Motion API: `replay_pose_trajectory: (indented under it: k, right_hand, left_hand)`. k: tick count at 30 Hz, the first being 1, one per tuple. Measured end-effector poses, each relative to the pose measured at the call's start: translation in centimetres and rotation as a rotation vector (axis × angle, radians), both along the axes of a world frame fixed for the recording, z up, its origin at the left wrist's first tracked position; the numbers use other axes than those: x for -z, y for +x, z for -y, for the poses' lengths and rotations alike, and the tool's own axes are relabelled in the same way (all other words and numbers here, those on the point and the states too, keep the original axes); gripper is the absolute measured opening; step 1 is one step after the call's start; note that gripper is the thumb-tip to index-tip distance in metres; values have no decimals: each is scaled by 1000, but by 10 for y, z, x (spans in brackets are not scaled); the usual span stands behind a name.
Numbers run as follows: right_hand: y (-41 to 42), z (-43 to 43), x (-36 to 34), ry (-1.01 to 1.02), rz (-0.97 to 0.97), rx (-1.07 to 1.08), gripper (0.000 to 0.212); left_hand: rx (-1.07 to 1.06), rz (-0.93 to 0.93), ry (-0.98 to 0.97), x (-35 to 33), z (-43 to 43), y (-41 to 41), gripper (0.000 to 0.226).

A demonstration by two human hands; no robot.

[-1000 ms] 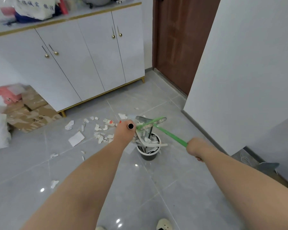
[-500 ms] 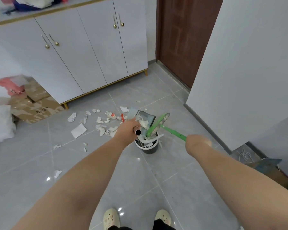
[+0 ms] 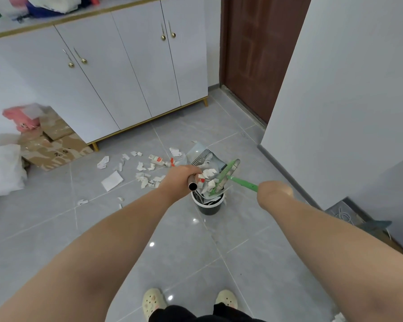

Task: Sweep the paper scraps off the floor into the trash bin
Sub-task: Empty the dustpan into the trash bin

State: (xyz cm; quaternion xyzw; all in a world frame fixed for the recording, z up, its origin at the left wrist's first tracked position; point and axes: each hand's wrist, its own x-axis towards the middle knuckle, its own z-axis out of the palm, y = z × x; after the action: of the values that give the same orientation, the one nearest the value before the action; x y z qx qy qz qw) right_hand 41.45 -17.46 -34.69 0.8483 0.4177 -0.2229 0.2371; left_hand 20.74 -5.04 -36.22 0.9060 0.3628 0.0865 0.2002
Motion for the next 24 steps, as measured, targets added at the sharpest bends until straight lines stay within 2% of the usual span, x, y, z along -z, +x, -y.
replay_pose_trajectory:
  k: [5,11,15,24]
  right_hand:
    - [10,-6,-29,-11,62,-36,36]
    - [19,3,-43,11,70,-37,34]
    - [24,5,-55,20,50,-31,32]
    - [18,-8,-62,-13,49,-87,34]
  left_hand:
    - [-73,93,37,-17,0,5,27]
    - [-327,218,-42,-31,-2,4,27]
    - [-472,249,-107,-32,-2,-4,30]
    - [-630,324,-142,-23,-5,-15,32]
